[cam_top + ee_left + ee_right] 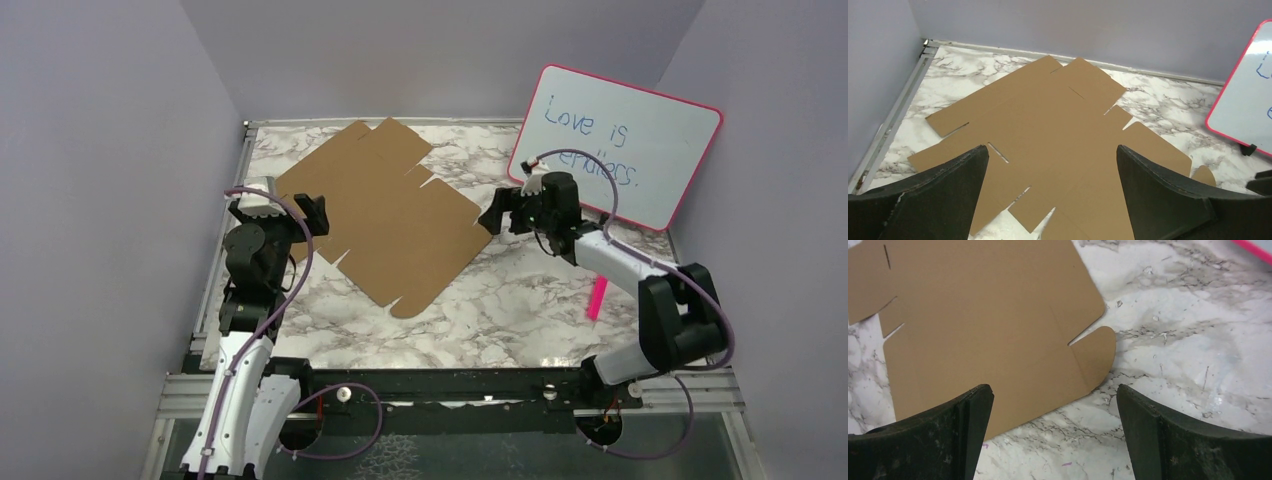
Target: Fold the paper box
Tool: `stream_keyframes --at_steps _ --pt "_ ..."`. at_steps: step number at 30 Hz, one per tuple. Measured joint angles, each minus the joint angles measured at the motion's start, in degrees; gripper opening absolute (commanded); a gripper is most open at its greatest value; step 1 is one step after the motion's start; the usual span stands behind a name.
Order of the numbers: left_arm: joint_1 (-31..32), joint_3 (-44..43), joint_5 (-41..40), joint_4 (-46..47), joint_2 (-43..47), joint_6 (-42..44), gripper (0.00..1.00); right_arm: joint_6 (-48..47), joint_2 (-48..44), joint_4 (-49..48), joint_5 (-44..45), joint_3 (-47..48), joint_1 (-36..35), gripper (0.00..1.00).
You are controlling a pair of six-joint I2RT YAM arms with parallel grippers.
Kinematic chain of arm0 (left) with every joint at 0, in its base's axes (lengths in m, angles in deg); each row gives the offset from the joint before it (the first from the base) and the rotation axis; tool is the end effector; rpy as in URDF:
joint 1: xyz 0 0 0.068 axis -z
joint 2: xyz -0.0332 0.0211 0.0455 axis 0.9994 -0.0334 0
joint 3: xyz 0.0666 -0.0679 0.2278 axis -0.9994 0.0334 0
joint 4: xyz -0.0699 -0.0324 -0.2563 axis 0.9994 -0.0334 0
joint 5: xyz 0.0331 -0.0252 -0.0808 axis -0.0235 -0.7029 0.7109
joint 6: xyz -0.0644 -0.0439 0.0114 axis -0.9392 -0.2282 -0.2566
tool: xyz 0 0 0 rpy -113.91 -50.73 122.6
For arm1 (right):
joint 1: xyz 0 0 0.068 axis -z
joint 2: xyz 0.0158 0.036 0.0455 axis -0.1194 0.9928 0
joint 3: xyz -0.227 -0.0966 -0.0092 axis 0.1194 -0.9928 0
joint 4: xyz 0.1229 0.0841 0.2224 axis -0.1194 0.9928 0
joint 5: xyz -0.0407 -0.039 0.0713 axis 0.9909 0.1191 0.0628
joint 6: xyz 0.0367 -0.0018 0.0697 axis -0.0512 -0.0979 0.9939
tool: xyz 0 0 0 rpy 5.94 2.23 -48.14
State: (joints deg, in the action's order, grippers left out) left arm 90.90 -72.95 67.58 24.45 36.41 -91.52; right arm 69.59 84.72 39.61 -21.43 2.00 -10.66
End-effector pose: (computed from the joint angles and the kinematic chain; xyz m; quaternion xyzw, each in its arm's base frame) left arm 0.2265 -0.0101 0.3064 -0.0641 0.7134 -0.0842 0.6927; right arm 0.3263 0.1228 0.1790 -0.0956 0.8495 0.2549 0.4519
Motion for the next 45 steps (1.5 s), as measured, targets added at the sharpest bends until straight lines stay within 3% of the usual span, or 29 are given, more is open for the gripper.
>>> stream_keyframes --at_steps 12,22,36,45 --pt "2.5 0.0 1.1 -0.1 2.4 1.4 0.99 -0.2 22.6 -2.7 -11.2 13.0 4.4 0.79" --pt "2.6 0.6 2.4 -0.1 2.4 1.5 0.99 -1.3 32.2 -2.7 -22.3 18.4 7.5 0.52" --pt "3.3 0.9 4.9 0.7 1.3 1.7 0.99 1.5 28.0 -4.6 -26.1 10.4 7.5 0.02" --pt "3.7 1.0 5.1 0.9 0.4 1.6 0.99 8.3 12.7 -6.8 -23.6 -5.5 7.4 0.01"
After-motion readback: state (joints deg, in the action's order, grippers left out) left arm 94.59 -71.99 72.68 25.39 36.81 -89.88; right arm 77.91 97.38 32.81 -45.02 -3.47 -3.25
